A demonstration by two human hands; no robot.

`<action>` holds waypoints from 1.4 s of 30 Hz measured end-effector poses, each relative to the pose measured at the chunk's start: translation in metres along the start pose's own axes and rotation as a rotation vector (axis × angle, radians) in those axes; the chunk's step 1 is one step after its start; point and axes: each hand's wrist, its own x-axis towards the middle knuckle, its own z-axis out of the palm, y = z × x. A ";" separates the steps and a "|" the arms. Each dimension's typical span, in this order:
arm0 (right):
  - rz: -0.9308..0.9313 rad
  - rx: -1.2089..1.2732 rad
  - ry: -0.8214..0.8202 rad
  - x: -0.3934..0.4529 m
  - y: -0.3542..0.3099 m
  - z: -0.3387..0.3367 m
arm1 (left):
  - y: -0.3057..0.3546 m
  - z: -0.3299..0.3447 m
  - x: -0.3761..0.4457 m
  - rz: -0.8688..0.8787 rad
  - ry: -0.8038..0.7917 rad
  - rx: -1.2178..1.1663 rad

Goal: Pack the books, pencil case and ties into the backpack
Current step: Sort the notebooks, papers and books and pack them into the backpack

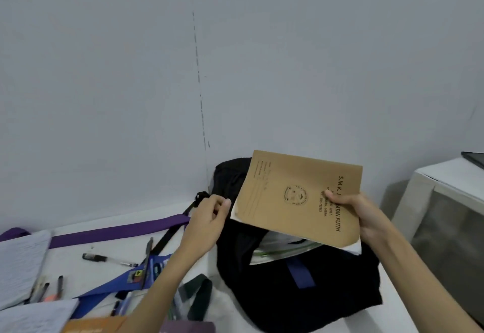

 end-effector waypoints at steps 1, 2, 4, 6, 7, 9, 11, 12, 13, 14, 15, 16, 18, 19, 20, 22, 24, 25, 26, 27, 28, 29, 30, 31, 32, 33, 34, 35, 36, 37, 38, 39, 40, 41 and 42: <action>-0.005 0.019 0.009 0.004 -0.003 -0.012 | 0.004 0.010 0.001 -0.038 -0.041 0.055; -0.009 0.032 0.006 0.007 -0.005 -0.023 | 0.008 0.018 0.000 -0.089 -0.109 0.109; -0.004 0.043 -0.026 0.012 -0.008 -0.038 | 0.012 0.032 -0.001 -0.168 -0.189 0.178; 0.032 0.052 -0.073 0.015 -0.010 -0.050 | 0.016 0.039 0.001 -0.167 -0.126 0.217; 0.066 0.052 -0.101 0.016 -0.010 -0.054 | 0.018 0.038 0.003 -0.149 -0.077 0.222; 0.136 0.015 -0.159 0.018 -0.013 -0.061 | 0.026 0.032 0.010 -0.134 0.019 0.216; 0.187 -0.038 -0.209 0.021 -0.018 -0.066 | 0.032 0.024 0.022 -0.117 0.093 0.219; 0.207 -0.064 -0.220 0.023 -0.019 -0.069 | 0.036 0.018 0.027 -0.109 0.126 0.223; 0.222 -0.087 -0.227 0.025 -0.021 -0.070 | 0.040 0.013 0.034 -0.096 0.158 0.227; 0.231 -0.111 -0.231 0.027 -0.022 -0.071 | 0.044 0.008 0.041 -0.084 0.181 0.239; 0.245 -0.132 -0.228 0.029 -0.021 -0.071 | 0.048 0.003 0.049 -0.068 0.198 0.255; 0.259 -0.149 -0.220 0.032 -0.019 -0.071 | 0.052 -0.001 0.056 -0.055 0.211 0.276; 0.290 -0.137 -0.192 0.039 -0.013 -0.071 | 0.063 -0.008 0.070 -0.011 0.229 0.323; 0.310 -0.118 -0.178 0.042 -0.009 -0.069 | 0.069 -0.011 0.076 0.014 0.234 0.346; 0.329 -0.086 -0.156 0.046 -0.005 -0.068 | 0.076 -0.013 0.080 0.037 0.232 0.367; 0.352 0.030 -0.104 0.060 0.004 -0.065 | 0.094 -0.015 0.087 0.095 0.215 0.401; 0.336 0.168 0.003 0.077 0.018 -0.058 | 0.111 -0.014 0.090 0.173 0.193 0.463; 0.309 0.227 0.071 0.085 0.026 -0.051 | 0.119 -0.012 0.090 0.221 0.184 0.503; 0.275 0.269 0.125 0.092 0.034 -0.043 | 0.126 -0.010 0.091 0.265 0.174 0.534; 0.258 0.300 0.154 0.094 0.041 -0.032 | 0.133 -0.008 0.090 0.306 0.167 0.552; 0.262 0.324 0.129 0.094 0.046 -0.019 | 0.139 -0.006 0.090 0.338 0.162 0.560; 0.298 0.348 0.072 0.092 0.051 -0.006 | 0.144 -0.004 0.089 0.365 0.159 0.567; 0.354 0.353 0.000 0.089 0.053 0.004 | 0.148 -0.001 0.088 0.387 0.153 0.578; 0.414 0.312 -0.078 0.085 0.054 0.012 | 0.152 0.000 0.086 0.404 0.143 0.596; 0.460 0.211 -0.157 0.082 0.053 0.017 | 0.153 0.002 0.085 0.417 0.130 0.617; 0.484 0.061 -0.236 0.079 0.051 0.018 | 0.153 0.002 0.084 0.422 0.122 0.633; 0.482 -0.144 -0.318 0.076 0.048 0.016 | 0.152 0.000 0.083 0.421 0.118 0.641; 0.455 -0.383 -0.379 0.074 0.044 0.012 | 0.150 -0.001 0.083 0.417 0.115 0.641; 0.378 -0.628 -0.385 0.073 0.042 0.007 | 0.148 -0.003 0.083 0.412 0.114 0.636; 0.259 -0.847 -0.337 0.073 0.039 0.002 | 0.145 -0.005 0.083 0.404 0.112 0.632; 0.106 -1.039 -0.240 0.074 0.037 -0.002 | 0.143 -0.005 0.083 0.398 0.112 0.628; -0.077 -1.178 -0.137 0.076 0.035 -0.005 | 0.141 -0.005 0.083 0.394 0.113 0.622; -0.269 -1.265 -0.091 0.079 0.034 -0.005 | 0.140 -0.004 0.083 0.391 0.116 0.612; -0.427 -1.325 -0.110 0.080 0.033 -0.003 | 0.140 -0.003 0.084 0.393 0.121 0.603; -0.519 -1.389 -0.174 0.083 0.035 0.000 | 0.141 -0.001 0.085 0.400 0.124 0.595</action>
